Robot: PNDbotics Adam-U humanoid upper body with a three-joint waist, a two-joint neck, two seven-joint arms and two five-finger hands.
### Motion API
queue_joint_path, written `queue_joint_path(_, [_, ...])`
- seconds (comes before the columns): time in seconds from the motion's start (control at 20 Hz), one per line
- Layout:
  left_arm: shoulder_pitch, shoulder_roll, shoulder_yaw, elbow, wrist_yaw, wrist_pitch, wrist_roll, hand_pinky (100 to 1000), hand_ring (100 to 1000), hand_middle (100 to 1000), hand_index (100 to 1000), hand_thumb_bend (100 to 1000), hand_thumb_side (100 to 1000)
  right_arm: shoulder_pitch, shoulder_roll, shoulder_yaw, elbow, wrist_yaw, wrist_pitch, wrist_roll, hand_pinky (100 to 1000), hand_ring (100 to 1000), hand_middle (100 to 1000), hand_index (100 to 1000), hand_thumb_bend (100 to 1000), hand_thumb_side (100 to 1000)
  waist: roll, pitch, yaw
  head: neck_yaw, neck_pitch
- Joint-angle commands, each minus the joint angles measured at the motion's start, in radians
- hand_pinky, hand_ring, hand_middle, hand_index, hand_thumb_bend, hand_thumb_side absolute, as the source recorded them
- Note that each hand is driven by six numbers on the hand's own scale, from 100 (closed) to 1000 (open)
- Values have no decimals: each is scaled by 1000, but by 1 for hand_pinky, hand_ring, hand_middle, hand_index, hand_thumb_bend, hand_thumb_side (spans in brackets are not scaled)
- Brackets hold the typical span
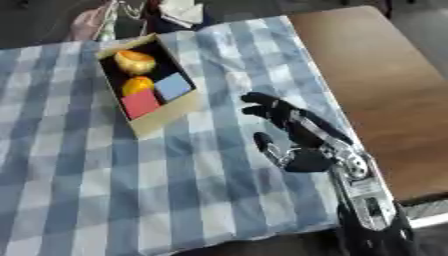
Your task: Pick up objects on the table and place them in the box.
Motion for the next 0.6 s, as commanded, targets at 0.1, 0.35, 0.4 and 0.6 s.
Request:
queue_joint_path(0.1, [41,-89,21,-14,14,-6,54,673,597,576,770,100,565,-16,-9,-3,-22,-4,1,-10,1000,918,949,1000,100,404,-9,-26,9,25,-2])
queue_joint_path(0.35, [73,-174,18,17,4,-25,66,674,600,581,776,100,599,-11,-2,4,-25,-19,4,-20,1000,911,940,1000,100,413,-16,-27,20,55,-2])
queue_joint_path(0.4, [74,-188,19,24,1,-29,67,674,601,583,777,100,605,-10,-1,6,-25,-21,5,-21,1000,910,939,1000,100,413,-19,-27,22,59,-2])
queue_joint_path(0.6, [78,-235,17,55,-5,-43,67,675,602,586,781,100,624,-6,3,9,-25,-28,6,-28,1000,906,934,1000,100,414,-25,-26,30,83,-2])
